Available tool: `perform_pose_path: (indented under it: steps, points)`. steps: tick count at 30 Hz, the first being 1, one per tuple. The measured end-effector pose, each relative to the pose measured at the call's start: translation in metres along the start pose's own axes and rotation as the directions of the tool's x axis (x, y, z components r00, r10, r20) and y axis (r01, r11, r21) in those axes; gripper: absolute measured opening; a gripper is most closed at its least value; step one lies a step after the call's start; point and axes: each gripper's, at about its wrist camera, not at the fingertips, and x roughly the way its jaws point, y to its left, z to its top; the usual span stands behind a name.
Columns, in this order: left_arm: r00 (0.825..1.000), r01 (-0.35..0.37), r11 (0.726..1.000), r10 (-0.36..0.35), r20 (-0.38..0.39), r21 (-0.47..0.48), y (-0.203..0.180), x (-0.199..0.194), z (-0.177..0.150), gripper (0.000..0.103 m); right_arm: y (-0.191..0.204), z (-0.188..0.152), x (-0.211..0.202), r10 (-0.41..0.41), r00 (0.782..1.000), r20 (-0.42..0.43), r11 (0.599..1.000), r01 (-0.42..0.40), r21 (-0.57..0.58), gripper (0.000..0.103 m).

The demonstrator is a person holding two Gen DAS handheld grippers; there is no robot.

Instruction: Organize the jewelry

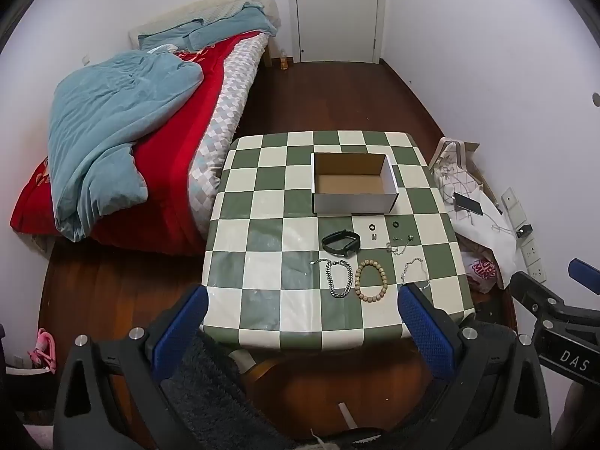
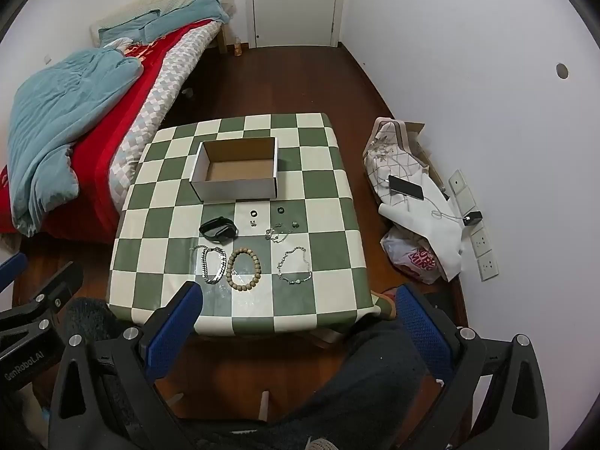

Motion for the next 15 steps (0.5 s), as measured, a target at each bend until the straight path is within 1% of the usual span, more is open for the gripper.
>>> perform_pose_path:
  steps: [12, 15]
  points:
    - [1.000, 0.008, 1.000, -0.008, 0.004, 0.001, 0.0035, -0.0046, -0.0044, 0.103, -0.0001, 0.0017, 0.0002, -0.005, 1.000, 0.003, 1.000, 0.005, 0.001, 0.103]
    - [1.000, 0.008, 1.000, -0.008, 0.001, -0.001, -0.0029, -0.0007, -0.0035, 0.103, 0.0016, 0.0015, -0.0003, -0.004, 1.000, 0.003, 1.000, 0.004, -0.007, 0.103]
